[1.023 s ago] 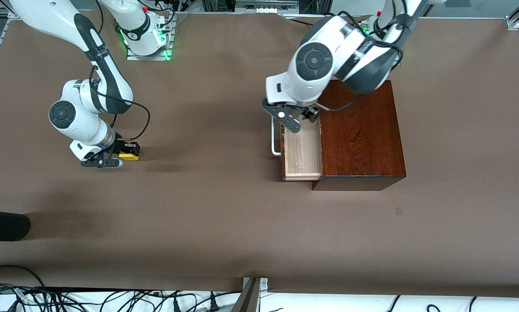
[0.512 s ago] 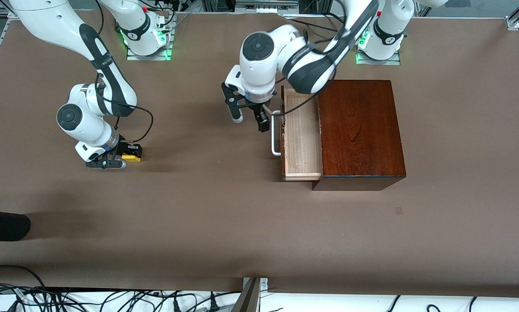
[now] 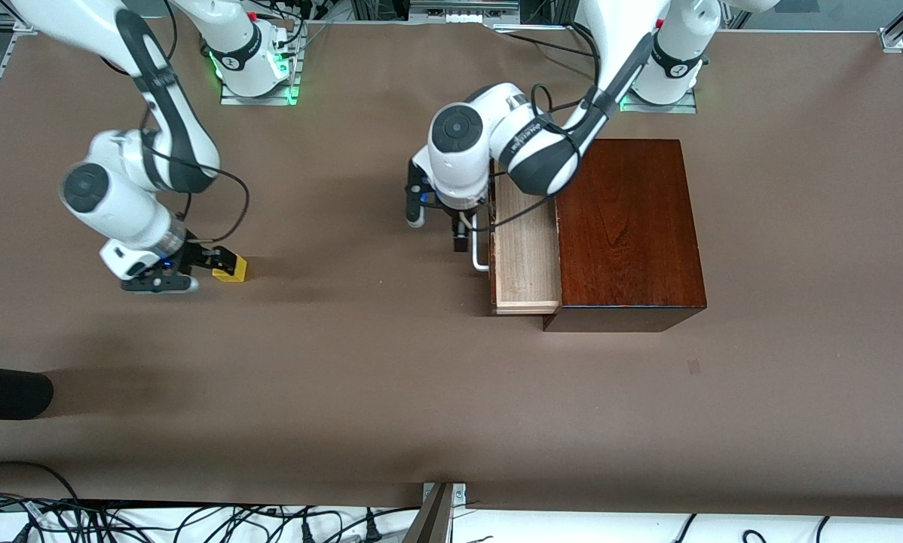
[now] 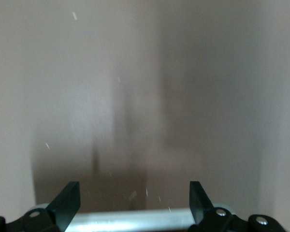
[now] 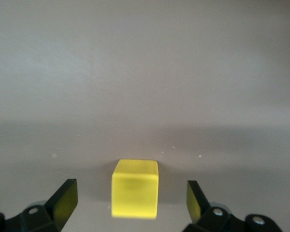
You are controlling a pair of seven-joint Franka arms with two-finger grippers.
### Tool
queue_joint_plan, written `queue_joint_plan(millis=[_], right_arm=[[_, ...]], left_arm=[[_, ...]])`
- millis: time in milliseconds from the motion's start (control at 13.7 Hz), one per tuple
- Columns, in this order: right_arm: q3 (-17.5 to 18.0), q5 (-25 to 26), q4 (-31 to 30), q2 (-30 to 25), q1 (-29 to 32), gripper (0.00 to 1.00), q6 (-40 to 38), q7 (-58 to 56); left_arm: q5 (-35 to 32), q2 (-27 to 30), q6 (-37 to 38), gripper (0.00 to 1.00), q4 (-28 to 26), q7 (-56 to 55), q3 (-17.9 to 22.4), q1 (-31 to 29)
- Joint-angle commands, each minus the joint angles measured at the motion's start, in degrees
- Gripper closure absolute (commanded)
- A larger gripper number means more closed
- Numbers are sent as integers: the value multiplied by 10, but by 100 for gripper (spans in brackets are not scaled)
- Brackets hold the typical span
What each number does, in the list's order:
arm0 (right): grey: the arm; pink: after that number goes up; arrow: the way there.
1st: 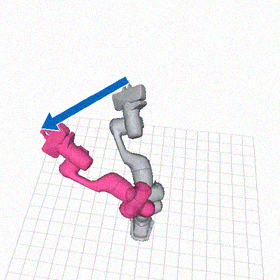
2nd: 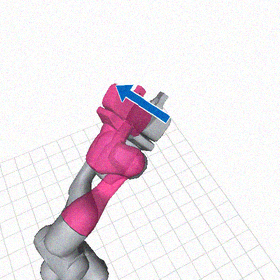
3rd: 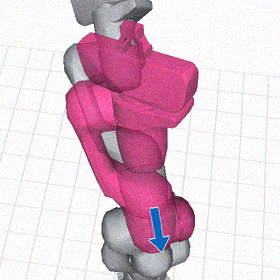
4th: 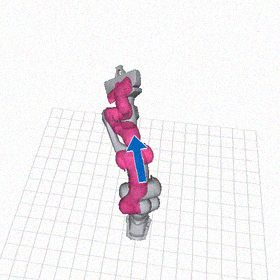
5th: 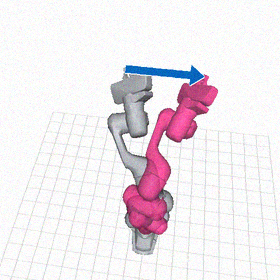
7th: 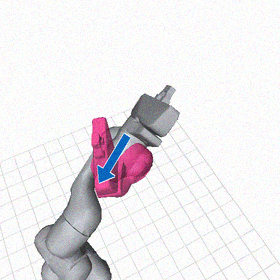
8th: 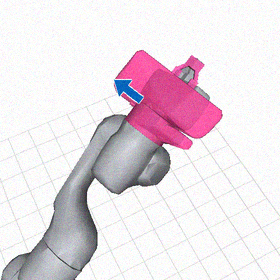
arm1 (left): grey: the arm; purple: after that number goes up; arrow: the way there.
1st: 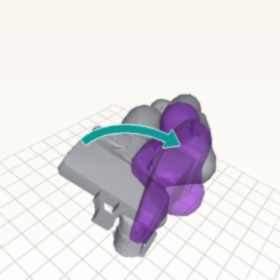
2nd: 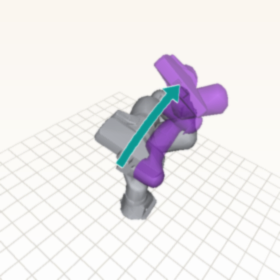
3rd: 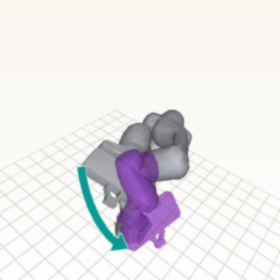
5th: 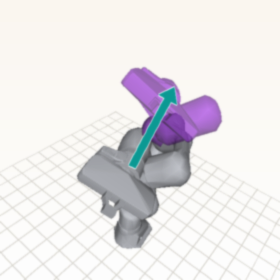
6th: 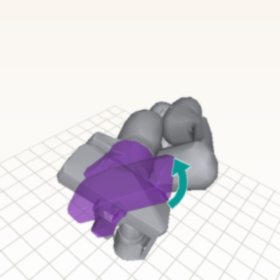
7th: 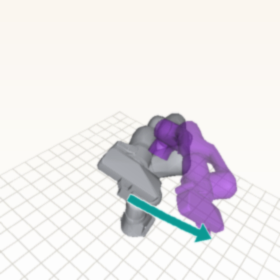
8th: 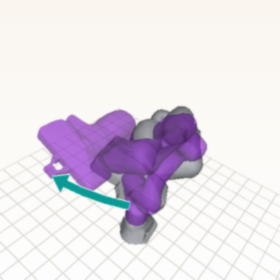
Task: Open drawer, take yellow block, close drawer
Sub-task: 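Push the drawer shut with the left gripper while the right gripper releases the cube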
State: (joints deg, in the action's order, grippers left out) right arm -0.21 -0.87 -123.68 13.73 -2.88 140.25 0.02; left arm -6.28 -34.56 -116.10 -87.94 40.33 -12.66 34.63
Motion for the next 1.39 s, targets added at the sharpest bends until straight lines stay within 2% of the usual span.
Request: queue_joint_plan(millis=[0,219,438,731,950,1096,1169,1315], right_arm=[[6,-3,30,-68,9,0,-101,-12],[8,-8,97,-113,9,0,-244,-12],[8,-8,198,-116,8,0,-367,-13],[7,-7,301,-116,4,0,-487,-48],[7,-6,353,-114,2,0,-524,-53],[7,-7,358,-111,2,0,-534,-53],[7,-7,358,-111,2,0,-534,-54],[5,-10,358,-110,3,0,-539,-56]], left_arm=[[-29,4,88,0,13,19,2,-21],[-63,4,150,0,14,33,2,-40],[-80,8,186,0,15,48,4,-62],[-73,14,185,0,21,35,-6,-63],[-42,55,192,0,48,-152,-20,-55],[12,61,263,0,100,-247,-16,-62],[6,63,291,0,128,-274,-13,-64],[-28,85,319,0,142,-299,-7,-73]])
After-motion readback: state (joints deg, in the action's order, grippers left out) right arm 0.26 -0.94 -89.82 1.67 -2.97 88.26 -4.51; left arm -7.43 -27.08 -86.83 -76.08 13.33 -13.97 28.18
